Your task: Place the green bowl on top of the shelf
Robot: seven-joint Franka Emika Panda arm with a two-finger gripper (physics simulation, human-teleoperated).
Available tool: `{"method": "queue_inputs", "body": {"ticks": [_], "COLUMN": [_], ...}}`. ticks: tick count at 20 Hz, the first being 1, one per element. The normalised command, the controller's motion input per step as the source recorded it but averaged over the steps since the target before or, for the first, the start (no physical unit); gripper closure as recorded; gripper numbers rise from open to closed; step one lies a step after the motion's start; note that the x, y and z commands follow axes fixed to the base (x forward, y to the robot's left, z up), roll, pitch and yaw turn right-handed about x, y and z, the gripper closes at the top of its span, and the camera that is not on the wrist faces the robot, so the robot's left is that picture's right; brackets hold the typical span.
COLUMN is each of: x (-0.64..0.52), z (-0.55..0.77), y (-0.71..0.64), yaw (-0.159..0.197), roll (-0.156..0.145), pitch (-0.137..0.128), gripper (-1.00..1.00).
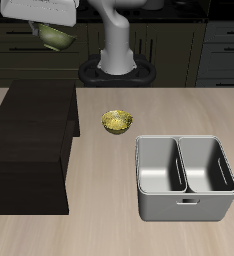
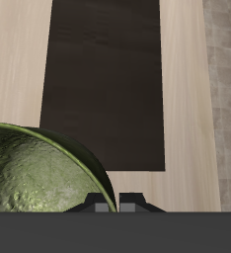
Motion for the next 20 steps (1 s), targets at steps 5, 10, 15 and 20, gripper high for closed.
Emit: {"method": "queue_inputs", "body": {"ticks": [5,10,15,20], "x": [-0.03,-0.05,0.12,0.36], "z": [0.10,0.08,0.09,0.05], "y": [-0.44,-0.35,-0.09,-0.01], "yaw": [0.015,-0.010,-0.003,-0.013], "roll": [-0.068,-0.085,-0.037,-0.037], "pitch": [-0.017,-0.021,-0.021,0.000], "gripper": [1.00,1.00,1.00,1.00]}}
